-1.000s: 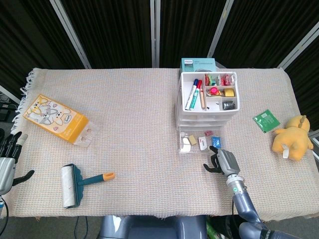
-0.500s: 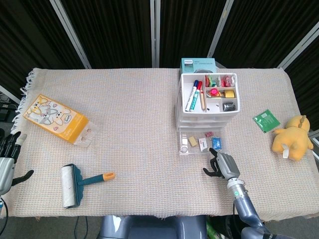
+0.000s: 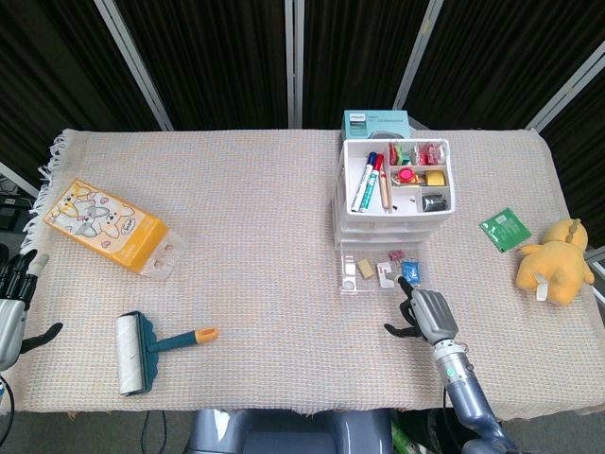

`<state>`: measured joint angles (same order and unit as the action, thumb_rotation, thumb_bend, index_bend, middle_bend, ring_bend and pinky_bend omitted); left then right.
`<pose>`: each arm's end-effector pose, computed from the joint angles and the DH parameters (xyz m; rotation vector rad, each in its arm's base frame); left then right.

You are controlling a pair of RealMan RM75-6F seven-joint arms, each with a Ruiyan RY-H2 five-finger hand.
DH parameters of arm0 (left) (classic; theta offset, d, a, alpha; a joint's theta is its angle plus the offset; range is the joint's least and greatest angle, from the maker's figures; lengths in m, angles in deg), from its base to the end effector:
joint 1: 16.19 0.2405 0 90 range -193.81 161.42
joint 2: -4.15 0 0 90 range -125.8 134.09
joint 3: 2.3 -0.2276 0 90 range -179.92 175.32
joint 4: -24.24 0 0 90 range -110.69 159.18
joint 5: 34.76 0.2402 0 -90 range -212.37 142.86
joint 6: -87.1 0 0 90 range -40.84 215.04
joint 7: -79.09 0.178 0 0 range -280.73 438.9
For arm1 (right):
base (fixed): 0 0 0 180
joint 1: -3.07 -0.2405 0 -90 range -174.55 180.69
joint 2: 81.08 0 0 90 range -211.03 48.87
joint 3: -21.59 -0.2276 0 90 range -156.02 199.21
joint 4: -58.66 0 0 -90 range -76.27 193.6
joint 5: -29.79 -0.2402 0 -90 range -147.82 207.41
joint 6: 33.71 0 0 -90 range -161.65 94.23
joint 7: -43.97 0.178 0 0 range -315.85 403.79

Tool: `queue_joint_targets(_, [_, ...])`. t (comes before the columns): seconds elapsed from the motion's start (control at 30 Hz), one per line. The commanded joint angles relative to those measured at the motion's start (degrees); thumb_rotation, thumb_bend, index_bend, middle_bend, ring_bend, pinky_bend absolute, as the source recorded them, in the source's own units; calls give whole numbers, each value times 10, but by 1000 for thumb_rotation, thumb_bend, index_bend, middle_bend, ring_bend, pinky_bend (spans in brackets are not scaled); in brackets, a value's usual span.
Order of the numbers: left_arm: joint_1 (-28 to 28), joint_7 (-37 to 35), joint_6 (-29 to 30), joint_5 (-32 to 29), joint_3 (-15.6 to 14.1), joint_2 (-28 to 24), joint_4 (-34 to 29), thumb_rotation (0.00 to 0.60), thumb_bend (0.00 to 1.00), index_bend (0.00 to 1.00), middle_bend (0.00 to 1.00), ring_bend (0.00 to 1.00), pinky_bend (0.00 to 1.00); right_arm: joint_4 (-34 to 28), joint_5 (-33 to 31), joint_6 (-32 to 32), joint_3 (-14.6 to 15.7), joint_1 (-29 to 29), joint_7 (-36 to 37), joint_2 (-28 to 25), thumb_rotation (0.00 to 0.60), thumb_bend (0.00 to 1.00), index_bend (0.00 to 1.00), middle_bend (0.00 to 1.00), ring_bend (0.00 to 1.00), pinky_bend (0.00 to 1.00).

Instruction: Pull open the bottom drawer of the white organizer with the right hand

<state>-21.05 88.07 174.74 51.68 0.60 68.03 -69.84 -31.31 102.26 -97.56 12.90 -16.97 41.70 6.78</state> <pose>-0.2862 0.2148 0.1238 -1.4065 -0.7674 -0.8400 -0.2011 -0.2849 -0.0409 1.4858 -1.3714 1.0646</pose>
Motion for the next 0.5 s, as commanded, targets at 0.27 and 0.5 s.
queue_joint_targets(0.27, [2,0,5,2,1,-1,-2,600,125,0,0,0,0,-11,35,-18,-34,-43,-89,-23,600,41,345,1000,979,745])
queue_joint_targets(0.5, [2,3,5,1,2,0,-2,600,125,0,0,0,0,30,55,-4,-44,-86,-137,-15,600,33,379,1000,983,745])
